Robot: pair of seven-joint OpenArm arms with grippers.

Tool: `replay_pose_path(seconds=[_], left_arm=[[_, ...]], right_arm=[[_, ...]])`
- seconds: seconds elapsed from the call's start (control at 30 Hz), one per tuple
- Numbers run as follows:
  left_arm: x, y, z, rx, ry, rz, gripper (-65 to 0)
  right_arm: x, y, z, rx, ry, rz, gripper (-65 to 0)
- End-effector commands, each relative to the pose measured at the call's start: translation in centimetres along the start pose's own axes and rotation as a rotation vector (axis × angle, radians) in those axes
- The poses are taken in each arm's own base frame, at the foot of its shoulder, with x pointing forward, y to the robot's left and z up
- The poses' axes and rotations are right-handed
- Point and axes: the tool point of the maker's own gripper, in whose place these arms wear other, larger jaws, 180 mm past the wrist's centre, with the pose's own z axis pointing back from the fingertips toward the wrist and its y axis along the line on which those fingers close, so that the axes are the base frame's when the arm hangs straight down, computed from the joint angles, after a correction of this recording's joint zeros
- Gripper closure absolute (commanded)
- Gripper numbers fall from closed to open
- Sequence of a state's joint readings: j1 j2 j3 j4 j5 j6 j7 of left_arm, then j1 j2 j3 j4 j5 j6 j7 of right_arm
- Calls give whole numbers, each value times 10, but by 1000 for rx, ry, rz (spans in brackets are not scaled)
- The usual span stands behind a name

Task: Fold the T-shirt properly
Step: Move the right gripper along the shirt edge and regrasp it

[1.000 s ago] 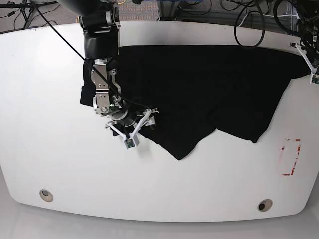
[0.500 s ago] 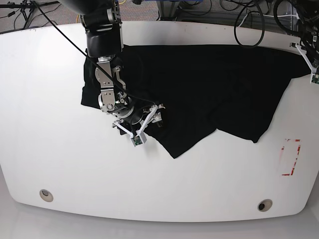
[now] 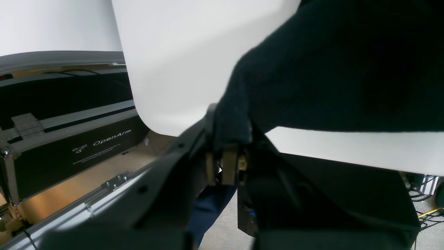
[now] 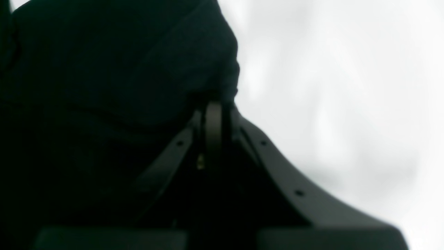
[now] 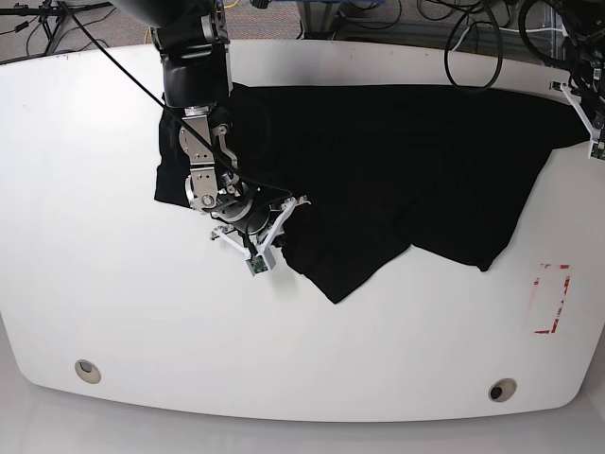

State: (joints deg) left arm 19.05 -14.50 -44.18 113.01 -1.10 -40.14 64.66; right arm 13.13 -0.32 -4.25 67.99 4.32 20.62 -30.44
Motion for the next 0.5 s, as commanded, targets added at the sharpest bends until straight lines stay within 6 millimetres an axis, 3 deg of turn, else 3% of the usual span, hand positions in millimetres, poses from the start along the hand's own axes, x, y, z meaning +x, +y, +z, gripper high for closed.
replay_pose_path(seconds=[0.0,0.27,0.47], left_arm=[[6,9,4,28,-18,-10,0],[15,12,4,34,-43,3,0],[28,18,6,51,-78,24,0]], right_arm=[[16,1,5,-4,-27,25,0],[40,2,39,-37,-83,86,0],[64,7,77,-75,-145,153,0]])
